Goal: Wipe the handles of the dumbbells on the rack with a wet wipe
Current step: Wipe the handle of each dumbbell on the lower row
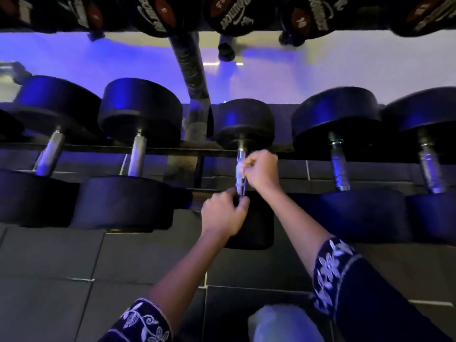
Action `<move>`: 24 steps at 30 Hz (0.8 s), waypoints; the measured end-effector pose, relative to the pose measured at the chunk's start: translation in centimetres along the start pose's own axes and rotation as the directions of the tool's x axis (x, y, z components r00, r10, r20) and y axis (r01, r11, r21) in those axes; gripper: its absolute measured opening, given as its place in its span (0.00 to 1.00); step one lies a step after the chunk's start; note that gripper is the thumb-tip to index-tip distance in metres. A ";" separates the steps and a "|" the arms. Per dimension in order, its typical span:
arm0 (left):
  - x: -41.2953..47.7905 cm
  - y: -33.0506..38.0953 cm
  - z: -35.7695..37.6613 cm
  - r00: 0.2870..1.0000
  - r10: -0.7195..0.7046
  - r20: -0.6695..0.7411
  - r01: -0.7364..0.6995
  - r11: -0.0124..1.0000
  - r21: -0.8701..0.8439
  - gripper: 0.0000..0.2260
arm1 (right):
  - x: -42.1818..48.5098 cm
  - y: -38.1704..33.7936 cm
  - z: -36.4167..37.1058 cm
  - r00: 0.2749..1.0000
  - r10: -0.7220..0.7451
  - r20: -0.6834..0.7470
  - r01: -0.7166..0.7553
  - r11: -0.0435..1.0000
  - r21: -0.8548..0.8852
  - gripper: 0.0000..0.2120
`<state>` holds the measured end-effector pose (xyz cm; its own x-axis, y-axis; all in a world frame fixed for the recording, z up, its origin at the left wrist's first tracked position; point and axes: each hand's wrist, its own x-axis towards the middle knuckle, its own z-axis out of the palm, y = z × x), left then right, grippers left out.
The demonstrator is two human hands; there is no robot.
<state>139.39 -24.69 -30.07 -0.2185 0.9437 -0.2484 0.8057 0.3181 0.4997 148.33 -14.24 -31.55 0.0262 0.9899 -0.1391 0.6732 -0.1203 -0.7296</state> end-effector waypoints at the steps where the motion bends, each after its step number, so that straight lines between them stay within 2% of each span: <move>1: 0.1 0.0 -0.1 1.000 -0.011 0.003 0.011 1.000 -0.015 0.12 | -0.8 0.1 -0.1 1.000 0.005 0.024 -0.005 1.000 0.000 0.03; 6: 0.1 0.1 -0.4 0.999 -0.047 0.020 0.047 0.999 -0.016 0.14 | -0.8 -0.4 -0.2 0.996 0.022 0.083 -0.023 1.000 0.014 0.04; 11: 0.1 0.3 -0.3 0.998 -0.054 0.008 0.055 0.998 -0.027 0.12 | -1.4 -0.5 -0.3 0.998 0.057 0.010 -0.057 0.993 0.099 0.03; 15: 0.2 0.0 -0.1 0.999 -0.033 -0.015 0.033 0.999 -0.042 0.17 | -2.9 0.2 0.3 0.995 0.048 0.088 -0.052 0.997 0.049 0.05; 21: 0.3 0.4 -0.3 0.998 -0.050 -0.024 0.049 0.998 -0.032 0.09 | 0.4 -0.8 0.3 0.992 0.122 -0.031 -0.115 0.979 0.167 0.03; 24: 0.3 0.5 -0.3 0.998 -0.052 -0.018 0.051 0.998 -0.047 0.09 | -1.9 0.0 0.5 0.990 0.140 -0.004 -0.137 0.979 0.148 0.03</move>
<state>139.60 -24.20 -29.63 -0.2702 0.9274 -0.2587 0.7666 0.3698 0.5249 147.88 -16.15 -31.64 0.1227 0.9637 -0.2370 0.5467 -0.2649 -0.7943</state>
